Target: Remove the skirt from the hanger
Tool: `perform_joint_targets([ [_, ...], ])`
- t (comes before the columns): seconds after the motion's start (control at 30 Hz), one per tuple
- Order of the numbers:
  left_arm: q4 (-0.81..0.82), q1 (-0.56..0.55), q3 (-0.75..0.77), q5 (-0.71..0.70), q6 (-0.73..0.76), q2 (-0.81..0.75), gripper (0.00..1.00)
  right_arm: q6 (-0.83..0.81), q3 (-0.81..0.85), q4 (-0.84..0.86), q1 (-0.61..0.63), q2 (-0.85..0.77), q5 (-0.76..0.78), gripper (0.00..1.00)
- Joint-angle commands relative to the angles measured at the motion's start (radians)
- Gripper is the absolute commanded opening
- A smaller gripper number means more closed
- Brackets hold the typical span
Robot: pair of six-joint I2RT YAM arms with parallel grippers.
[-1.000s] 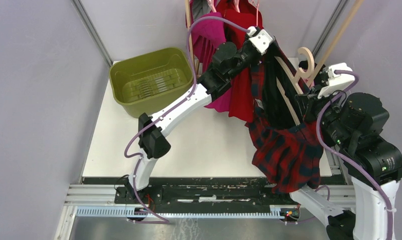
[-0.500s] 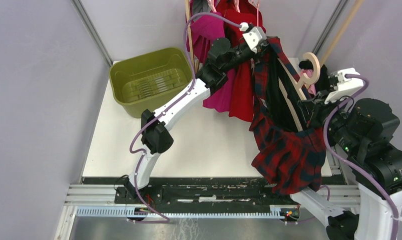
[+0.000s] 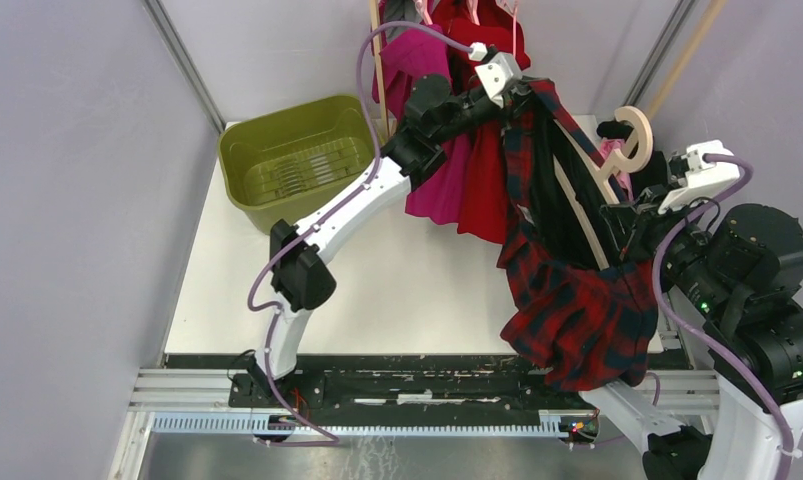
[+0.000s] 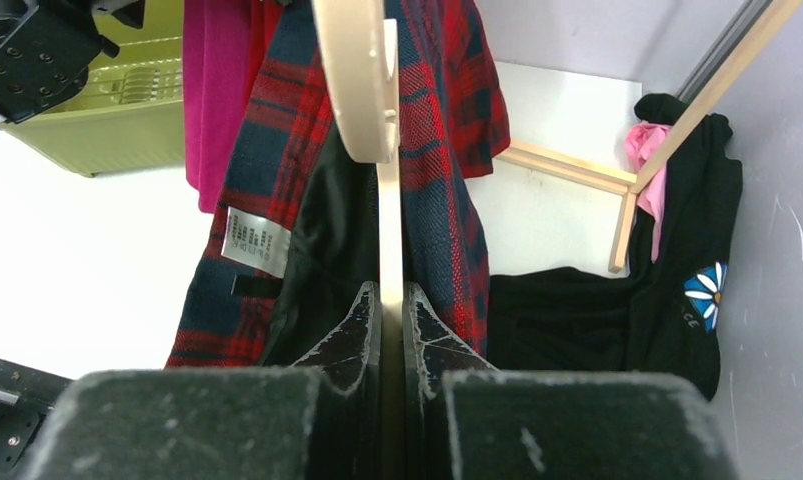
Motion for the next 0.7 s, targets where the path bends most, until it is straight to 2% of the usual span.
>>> perform_joint_targets([
  [0.0,0.020,0.098,-0.089,-0.355,0.058,-0.141,0.03,0.034,-0.028,0.075,-0.017,-0.094,0.004,0.01],
  [0.1,0.013,0.041,-0.157,-0.347,0.059,-0.199,0.03,0.077,-0.129,0.239,-0.018,-0.098,-0.052,0.01],
  [0.2,-0.012,-0.015,-0.215,-0.352,0.067,-0.249,0.03,0.106,-0.184,0.332,-0.019,-0.079,-0.092,0.01],
  [0.43,-0.048,-0.144,-0.345,-0.368,0.123,-0.342,0.03,0.102,-0.166,0.444,-0.019,-0.004,-0.121,0.01],
  [0.53,-0.054,-0.184,-0.368,-0.378,0.121,-0.363,0.03,0.137,-0.154,0.510,-0.018,0.044,-0.151,0.01],
  [0.67,-0.077,-0.248,-0.368,-0.393,0.190,-0.383,0.03,0.169,-0.161,0.601,-0.017,0.102,-0.168,0.01],
])
